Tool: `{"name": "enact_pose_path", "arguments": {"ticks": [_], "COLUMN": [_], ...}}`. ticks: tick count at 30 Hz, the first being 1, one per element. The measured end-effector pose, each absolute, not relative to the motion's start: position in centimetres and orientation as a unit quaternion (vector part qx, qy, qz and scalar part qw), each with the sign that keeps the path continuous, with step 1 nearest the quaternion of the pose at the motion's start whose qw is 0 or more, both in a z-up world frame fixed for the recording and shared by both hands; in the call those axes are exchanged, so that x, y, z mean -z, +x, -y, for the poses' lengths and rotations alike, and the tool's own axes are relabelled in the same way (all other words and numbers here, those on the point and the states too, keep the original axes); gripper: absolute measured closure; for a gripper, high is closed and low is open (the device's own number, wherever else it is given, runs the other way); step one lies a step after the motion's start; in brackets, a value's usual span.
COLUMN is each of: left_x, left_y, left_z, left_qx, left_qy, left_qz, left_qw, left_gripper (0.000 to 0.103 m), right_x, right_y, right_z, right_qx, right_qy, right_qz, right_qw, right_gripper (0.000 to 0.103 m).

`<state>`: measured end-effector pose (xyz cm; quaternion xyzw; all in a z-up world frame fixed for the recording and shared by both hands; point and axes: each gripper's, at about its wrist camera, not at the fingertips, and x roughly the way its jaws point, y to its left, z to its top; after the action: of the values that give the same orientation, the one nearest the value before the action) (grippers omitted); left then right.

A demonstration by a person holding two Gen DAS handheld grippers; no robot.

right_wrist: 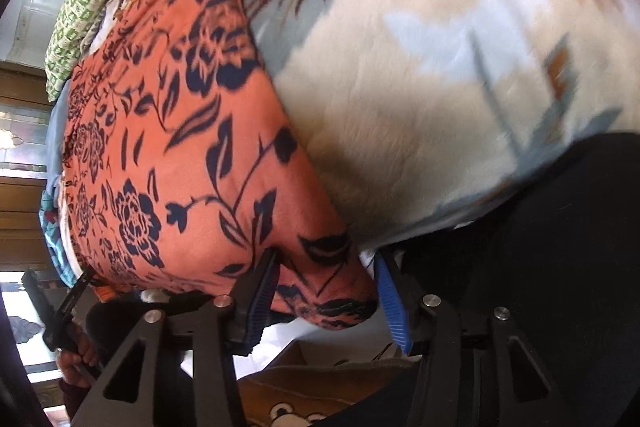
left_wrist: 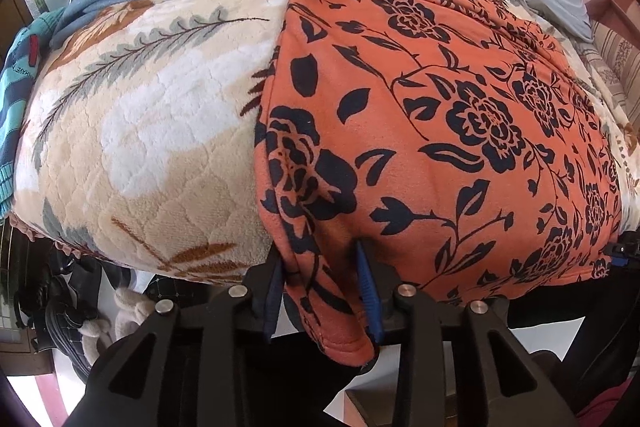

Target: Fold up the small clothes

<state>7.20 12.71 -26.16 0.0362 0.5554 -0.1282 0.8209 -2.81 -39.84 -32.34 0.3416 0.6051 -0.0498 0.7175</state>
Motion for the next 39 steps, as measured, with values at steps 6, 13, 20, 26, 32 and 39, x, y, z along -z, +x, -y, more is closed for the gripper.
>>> {"name": "enact_pose_path", "arguments": {"ticks": [6, 13, 20, 26, 32, 39], "left_x": [26.1, 24.1, 20.3, 17.1, 16.0, 17.6], "left_y": [7.3, 7.0, 7.2, 8.2, 9.1, 9.3], "left_z": [-13.1, -13.9, -15.6, -16.1, -16.7, -16.7], "left_qx": [0.134, 0.162, 0.204, 0.213, 0.209, 0.199], "left_qy": [0.024, 0.001, -0.060, -0.087, -0.093, -0.102], "left_qz": [-0.549, -0.539, -0.519, -0.493, -0.484, -0.507], "left_qw": [0.824, 0.826, 0.828, 0.839, 0.844, 0.833], "left_gripper": [0.088, 0.094, 0.095, 0.096, 0.096, 0.096], "right_x": [32.2, 28.9, 24.7, 21.6, 19.8, 20.7], "right_y": [-3.3, -3.8, -3.9, -3.6, -3.5, -2.6], "right_z": [39.7, 39.5, 40.9, 41.8, 43.9, 43.7], "right_qx": [0.011, -0.043, -0.120, -0.137, -0.142, -0.135], "right_qy": [0.351, 0.383, 0.474, 0.508, 0.522, 0.517], "right_qz": [-0.568, -0.534, -0.444, -0.379, -0.347, -0.361], "right_qw": [0.744, 0.753, 0.751, 0.761, 0.766, 0.764], "right_gripper": [0.075, 0.094, 0.094, 0.094, 0.094, 0.094]}}
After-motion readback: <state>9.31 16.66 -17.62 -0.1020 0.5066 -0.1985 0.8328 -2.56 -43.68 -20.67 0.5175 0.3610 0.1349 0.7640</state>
